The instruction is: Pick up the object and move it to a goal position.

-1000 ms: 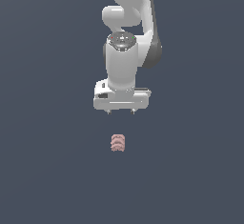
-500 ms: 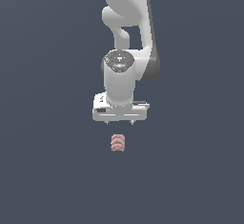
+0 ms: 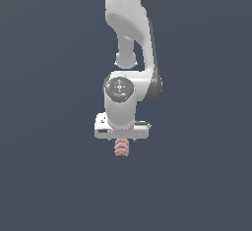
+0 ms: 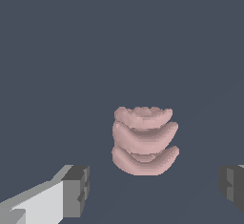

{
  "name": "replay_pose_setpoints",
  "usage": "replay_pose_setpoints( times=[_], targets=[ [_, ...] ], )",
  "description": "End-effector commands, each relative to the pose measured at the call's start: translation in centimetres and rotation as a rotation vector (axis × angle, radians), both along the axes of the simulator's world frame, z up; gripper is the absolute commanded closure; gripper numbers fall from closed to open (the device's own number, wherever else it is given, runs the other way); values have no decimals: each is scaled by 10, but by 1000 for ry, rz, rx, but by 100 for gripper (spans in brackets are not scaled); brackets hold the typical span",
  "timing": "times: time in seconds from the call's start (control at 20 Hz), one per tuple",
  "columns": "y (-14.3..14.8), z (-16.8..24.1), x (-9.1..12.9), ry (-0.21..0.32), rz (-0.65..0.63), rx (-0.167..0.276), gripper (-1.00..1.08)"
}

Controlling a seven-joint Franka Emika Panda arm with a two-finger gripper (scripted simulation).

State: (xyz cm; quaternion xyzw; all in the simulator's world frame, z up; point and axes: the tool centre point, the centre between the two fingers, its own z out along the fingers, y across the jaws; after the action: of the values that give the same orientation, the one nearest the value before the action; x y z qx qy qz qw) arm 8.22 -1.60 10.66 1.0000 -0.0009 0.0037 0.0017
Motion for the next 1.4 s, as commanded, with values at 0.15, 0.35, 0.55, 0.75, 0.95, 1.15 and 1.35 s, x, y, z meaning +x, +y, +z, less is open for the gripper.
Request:
replay_pose_setpoints(
  times=[0.15, 0.35, 0.55, 0.75, 0.95, 1.15, 1.35],
  targets=[
    [-2, -14, 8, 6, -8, 3, -92],
    [-2, -17, 10, 7, -9, 3, -92],
    [-2, -20, 9, 8, -9, 3, -92],
    [-2, -37, 9, 8, -9, 3, -92],
    [-2, -59, 8, 8, -9, 3, -92],
    [-2, -68, 9, 7, -9, 3, -92],
    [-2, -67, 10, 7, -9, 3, 108]
  ],
)
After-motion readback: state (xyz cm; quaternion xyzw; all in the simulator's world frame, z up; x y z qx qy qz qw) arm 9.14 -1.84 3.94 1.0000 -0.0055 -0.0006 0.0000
